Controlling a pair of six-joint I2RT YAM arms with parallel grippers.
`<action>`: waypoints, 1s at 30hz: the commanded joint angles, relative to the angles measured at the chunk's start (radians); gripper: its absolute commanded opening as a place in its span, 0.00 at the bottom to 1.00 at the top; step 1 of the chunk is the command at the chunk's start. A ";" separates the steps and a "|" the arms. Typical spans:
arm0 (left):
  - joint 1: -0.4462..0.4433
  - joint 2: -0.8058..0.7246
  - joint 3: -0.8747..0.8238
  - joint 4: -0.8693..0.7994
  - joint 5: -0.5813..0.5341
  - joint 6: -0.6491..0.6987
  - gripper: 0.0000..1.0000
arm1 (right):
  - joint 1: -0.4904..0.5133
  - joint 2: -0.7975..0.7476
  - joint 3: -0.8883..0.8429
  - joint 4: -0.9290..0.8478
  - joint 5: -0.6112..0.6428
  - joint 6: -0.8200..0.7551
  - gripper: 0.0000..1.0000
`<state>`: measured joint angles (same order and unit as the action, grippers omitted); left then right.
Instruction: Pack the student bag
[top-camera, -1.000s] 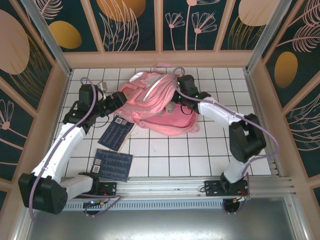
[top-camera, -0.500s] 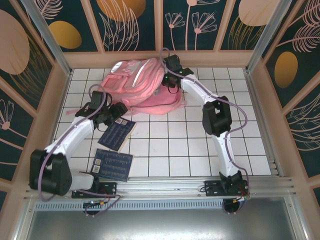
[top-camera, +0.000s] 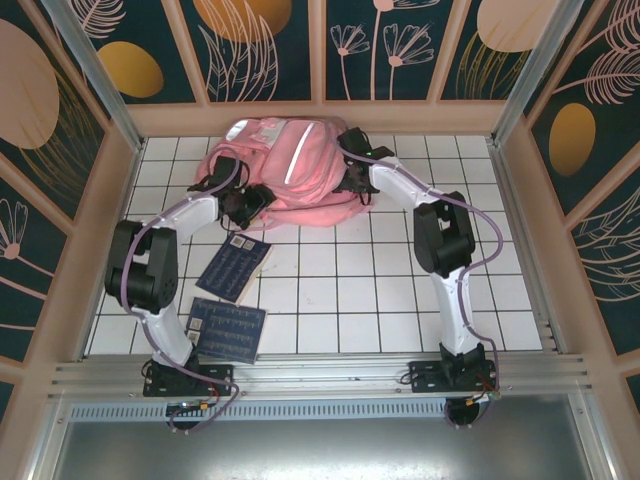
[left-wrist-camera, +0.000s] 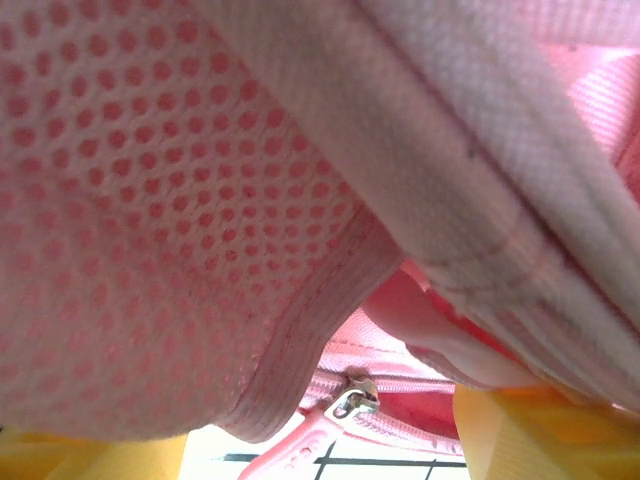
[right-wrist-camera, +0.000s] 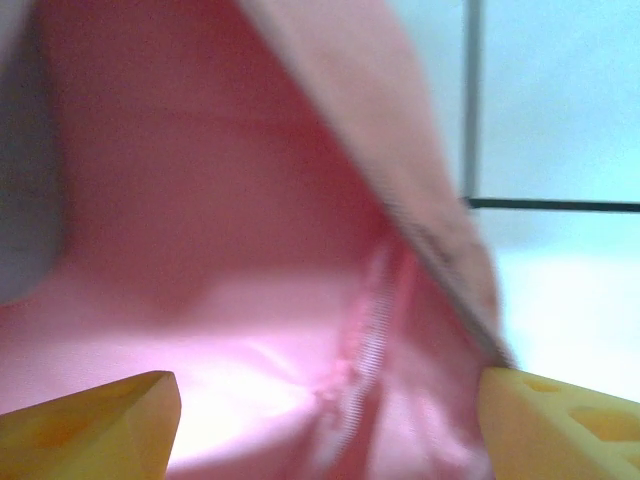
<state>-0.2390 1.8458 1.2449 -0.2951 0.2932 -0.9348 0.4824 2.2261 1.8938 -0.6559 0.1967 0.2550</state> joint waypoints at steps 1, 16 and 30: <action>0.014 0.070 0.106 0.054 -0.020 -0.066 0.69 | 0.029 -0.078 0.017 -0.056 0.371 -0.120 0.80; 0.014 0.007 0.215 0.048 -0.014 0.000 0.70 | 0.059 -0.300 -0.249 0.161 0.654 -0.136 0.84; 0.013 -0.501 -0.092 -0.101 -0.232 0.049 0.79 | 0.108 -0.545 -0.443 0.230 0.367 -0.069 0.83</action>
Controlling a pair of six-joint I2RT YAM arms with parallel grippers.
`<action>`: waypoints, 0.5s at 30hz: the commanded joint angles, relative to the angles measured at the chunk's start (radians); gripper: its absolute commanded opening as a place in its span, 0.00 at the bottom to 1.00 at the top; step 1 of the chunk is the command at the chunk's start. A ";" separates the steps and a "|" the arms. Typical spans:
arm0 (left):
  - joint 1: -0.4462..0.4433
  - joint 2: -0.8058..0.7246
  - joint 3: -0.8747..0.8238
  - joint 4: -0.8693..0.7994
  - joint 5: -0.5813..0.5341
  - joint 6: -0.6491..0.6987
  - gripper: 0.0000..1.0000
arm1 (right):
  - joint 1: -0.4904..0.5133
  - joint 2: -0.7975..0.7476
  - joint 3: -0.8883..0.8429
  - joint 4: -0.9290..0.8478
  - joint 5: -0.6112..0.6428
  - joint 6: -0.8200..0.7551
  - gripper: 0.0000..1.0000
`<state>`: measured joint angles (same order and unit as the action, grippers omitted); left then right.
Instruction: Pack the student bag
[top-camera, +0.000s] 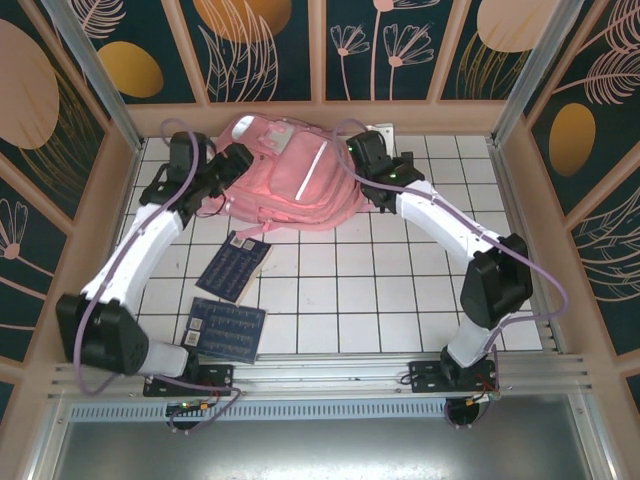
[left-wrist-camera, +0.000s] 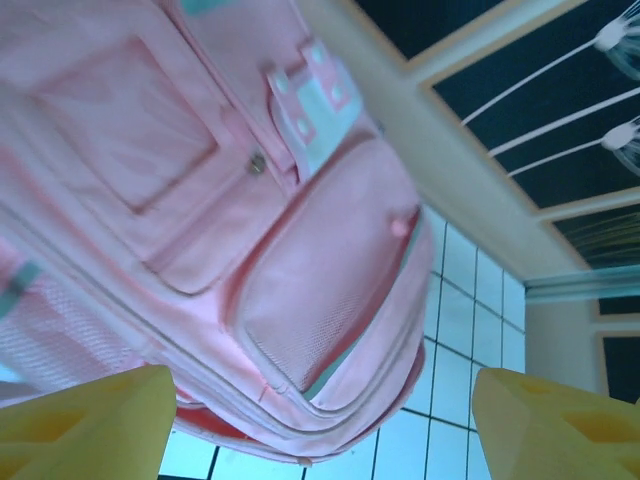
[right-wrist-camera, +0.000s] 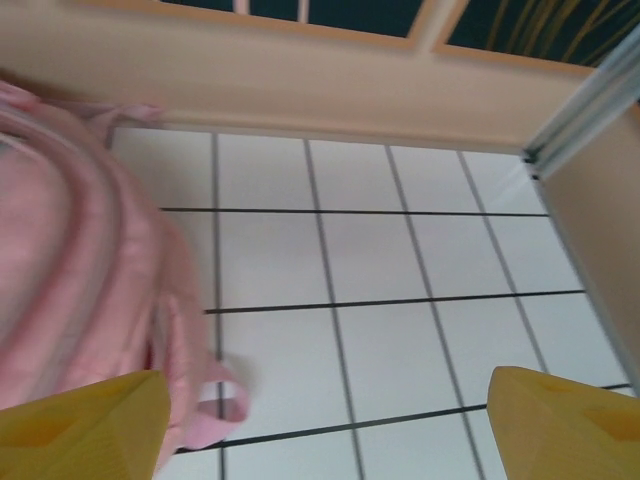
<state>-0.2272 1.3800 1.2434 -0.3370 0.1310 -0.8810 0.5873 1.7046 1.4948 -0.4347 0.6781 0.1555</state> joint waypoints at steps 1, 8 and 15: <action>0.002 -0.063 -0.118 -0.072 -0.084 -0.014 0.79 | 0.006 -0.034 -0.056 0.012 -0.135 0.041 0.83; -0.009 -0.244 -0.278 -0.385 -0.182 -0.141 0.81 | 0.031 -0.086 -0.117 0.050 -0.238 0.084 0.82; -0.016 -0.427 -0.537 -0.441 0.030 -0.105 0.90 | 0.054 -0.100 -0.150 0.063 -0.253 0.082 0.82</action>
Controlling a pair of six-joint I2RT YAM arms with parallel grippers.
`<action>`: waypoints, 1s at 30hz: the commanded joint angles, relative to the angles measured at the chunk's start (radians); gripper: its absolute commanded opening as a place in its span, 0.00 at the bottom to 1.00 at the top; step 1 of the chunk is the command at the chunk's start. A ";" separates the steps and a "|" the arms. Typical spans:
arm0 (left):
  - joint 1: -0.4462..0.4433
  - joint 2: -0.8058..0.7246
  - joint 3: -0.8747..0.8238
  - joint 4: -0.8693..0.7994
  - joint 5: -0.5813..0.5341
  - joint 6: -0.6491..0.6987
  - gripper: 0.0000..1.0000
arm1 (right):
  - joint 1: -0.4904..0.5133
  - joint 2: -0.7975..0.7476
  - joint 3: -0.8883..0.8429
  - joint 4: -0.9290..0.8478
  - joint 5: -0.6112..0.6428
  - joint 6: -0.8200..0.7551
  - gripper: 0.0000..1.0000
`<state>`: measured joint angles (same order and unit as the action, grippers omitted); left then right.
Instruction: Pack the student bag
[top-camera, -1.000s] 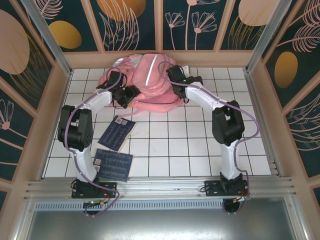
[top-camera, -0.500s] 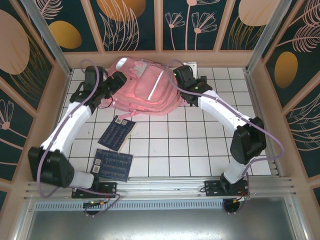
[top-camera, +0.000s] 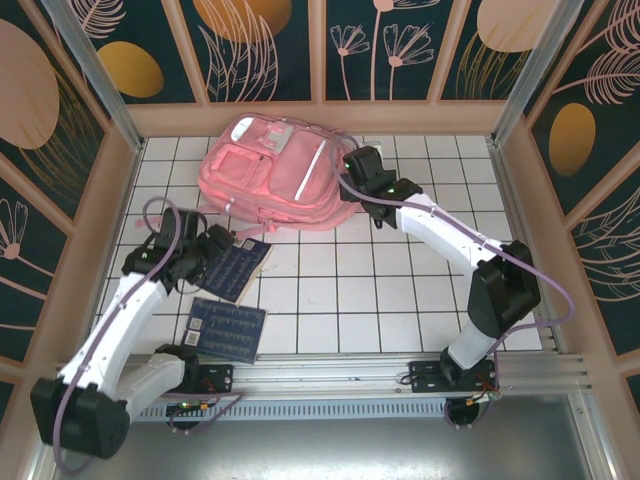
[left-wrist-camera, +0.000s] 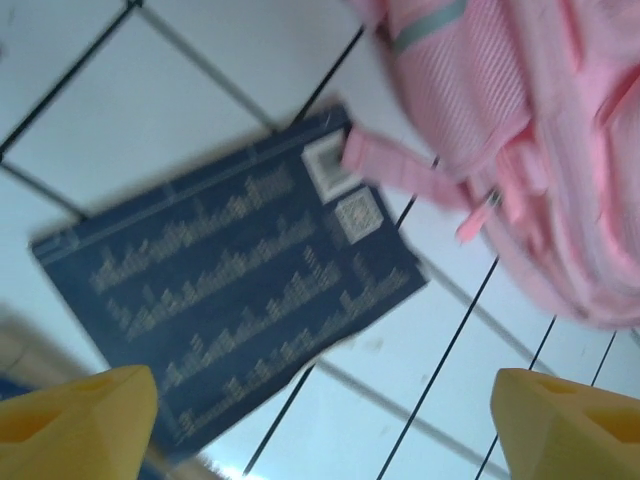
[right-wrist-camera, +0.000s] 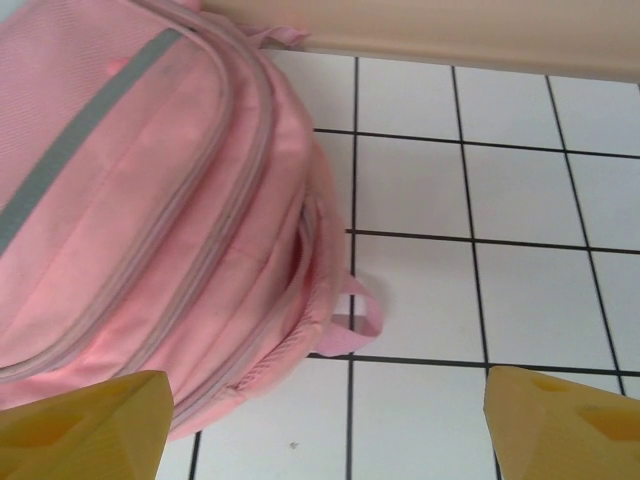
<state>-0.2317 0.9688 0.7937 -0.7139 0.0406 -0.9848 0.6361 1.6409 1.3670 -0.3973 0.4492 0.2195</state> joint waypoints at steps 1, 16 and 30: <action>-0.016 -0.016 -0.123 -0.068 0.137 -0.003 0.90 | 0.005 -0.039 -0.026 0.030 -0.027 0.021 0.82; -0.110 -0.033 -0.344 0.096 0.316 -0.061 0.88 | 0.013 -0.060 -0.092 0.060 -0.009 0.041 0.82; -0.382 0.505 -0.186 0.743 0.365 -0.206 0.91 | 0.021 -0.130 -0.188 0.096 -0.114 0.088 0.82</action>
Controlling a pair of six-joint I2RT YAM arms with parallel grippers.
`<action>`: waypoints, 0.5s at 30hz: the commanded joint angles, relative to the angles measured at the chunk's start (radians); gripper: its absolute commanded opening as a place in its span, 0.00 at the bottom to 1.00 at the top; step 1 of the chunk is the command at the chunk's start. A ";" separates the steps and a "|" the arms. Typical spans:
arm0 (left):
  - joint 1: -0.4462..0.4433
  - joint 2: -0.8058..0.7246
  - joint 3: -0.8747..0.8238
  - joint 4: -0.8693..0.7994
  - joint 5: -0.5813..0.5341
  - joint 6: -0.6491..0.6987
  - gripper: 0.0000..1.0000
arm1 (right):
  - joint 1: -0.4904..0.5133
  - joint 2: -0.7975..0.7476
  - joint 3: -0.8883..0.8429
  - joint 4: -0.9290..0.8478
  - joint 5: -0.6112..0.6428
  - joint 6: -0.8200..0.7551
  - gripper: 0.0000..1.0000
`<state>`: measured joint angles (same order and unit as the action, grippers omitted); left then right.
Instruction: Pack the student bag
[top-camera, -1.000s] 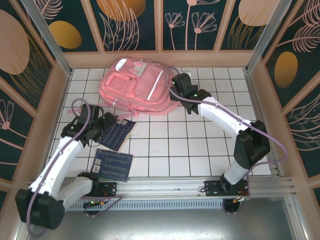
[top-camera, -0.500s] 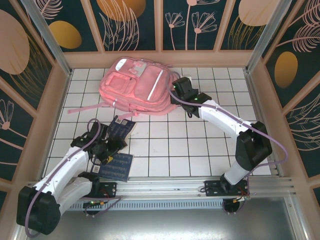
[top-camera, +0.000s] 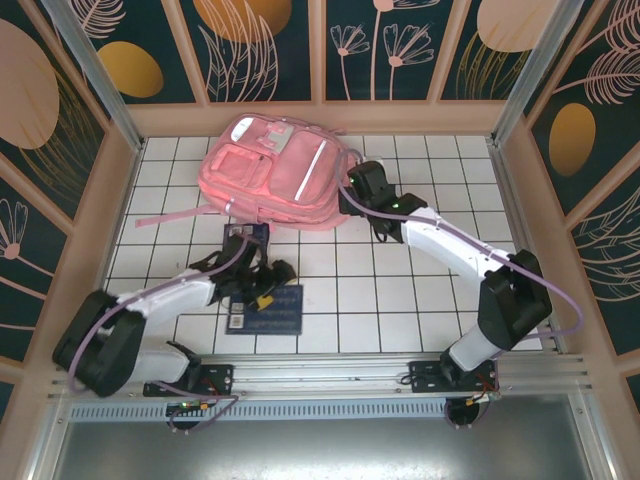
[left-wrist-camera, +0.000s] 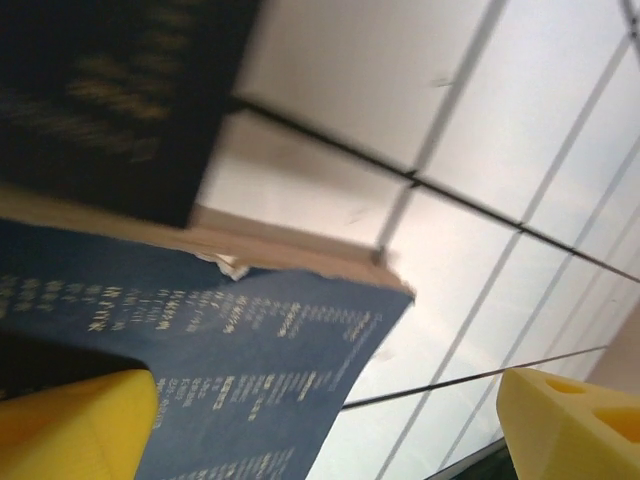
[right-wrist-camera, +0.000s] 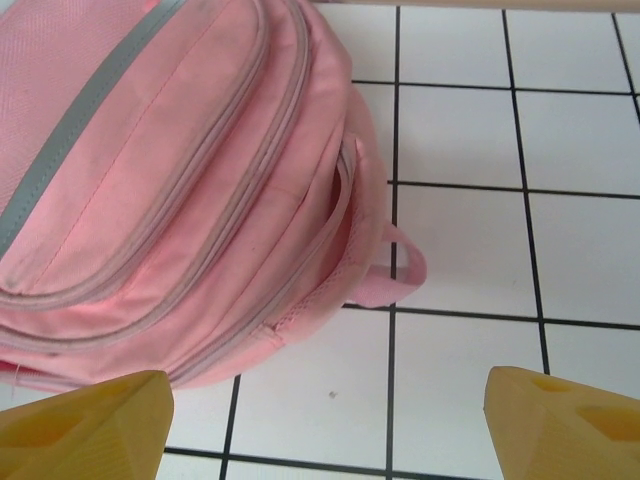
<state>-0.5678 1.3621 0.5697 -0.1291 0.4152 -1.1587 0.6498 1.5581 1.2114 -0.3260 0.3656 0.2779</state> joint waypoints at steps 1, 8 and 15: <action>-0.071 0.158 0.082 0.205 -0.002 -0.025 0.93 | 0.008 -0.061 -0.049 0.028 -0.034 0.030 0.83; -0.166 0.113 0.191 0.393 -0.124 0.094 0.99 | 0.001 -0.167 -0.137 0.016 -0.038 0.001 0.89; -0.165 -0.064 0.227 0.181 -0.213 0.398 0.99 | -0.043 -0.309 -0.268 0.007 -0.334 0.091 0.99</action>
<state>-0.7330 1.3109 0.7544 0.1757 0.2718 -0.9520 0.6273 1.3029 0.9916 -0.3134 0.2050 0.3111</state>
